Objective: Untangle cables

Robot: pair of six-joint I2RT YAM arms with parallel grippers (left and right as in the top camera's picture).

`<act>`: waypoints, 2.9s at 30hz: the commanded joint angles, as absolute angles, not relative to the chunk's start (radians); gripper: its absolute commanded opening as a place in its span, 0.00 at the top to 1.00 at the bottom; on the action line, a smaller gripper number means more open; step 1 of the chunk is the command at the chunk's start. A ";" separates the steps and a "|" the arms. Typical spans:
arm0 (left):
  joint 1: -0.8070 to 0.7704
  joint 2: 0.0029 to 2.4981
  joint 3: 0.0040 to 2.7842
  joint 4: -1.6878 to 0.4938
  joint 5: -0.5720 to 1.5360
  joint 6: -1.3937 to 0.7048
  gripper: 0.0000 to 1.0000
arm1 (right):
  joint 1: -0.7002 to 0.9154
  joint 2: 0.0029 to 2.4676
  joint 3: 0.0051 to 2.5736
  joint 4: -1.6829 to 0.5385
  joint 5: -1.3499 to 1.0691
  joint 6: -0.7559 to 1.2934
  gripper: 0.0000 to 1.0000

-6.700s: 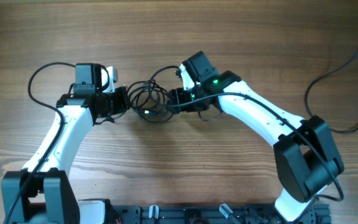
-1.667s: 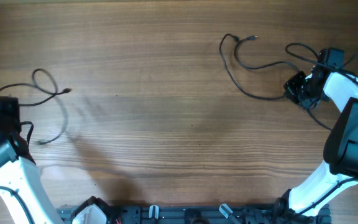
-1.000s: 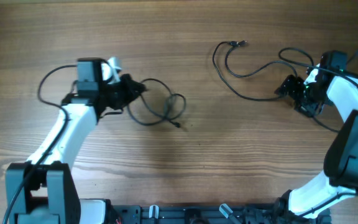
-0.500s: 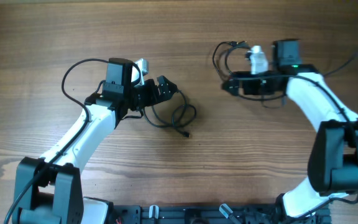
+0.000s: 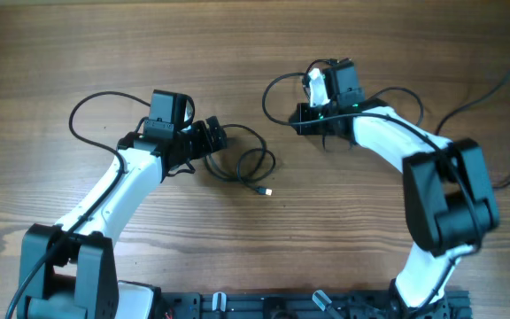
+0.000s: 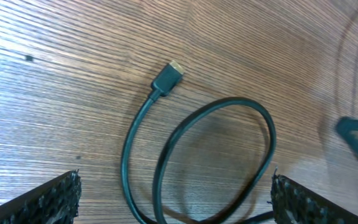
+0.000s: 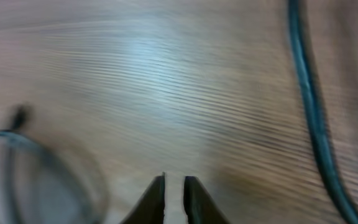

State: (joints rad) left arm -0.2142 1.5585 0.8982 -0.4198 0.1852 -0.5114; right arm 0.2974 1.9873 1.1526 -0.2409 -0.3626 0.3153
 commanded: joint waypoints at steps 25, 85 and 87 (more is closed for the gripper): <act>-0.210 1.565 0.899 -0.421 0.155 -0.501 0.00 | -0.206 2.021 1.165 -0.321 -0.999 0.364 0.74; -0.210 1.565 0.899 -0.420 0.155 -0.501 0.00 | -0.123 2.006 1.104 -0.516 -0.004 0.533 0.77; -0.210 1.565 0.899 -0.421 0.155 -0.501 0.00 | -0.178 2.006 1.104 -0.529 -0.004 0.515 0.73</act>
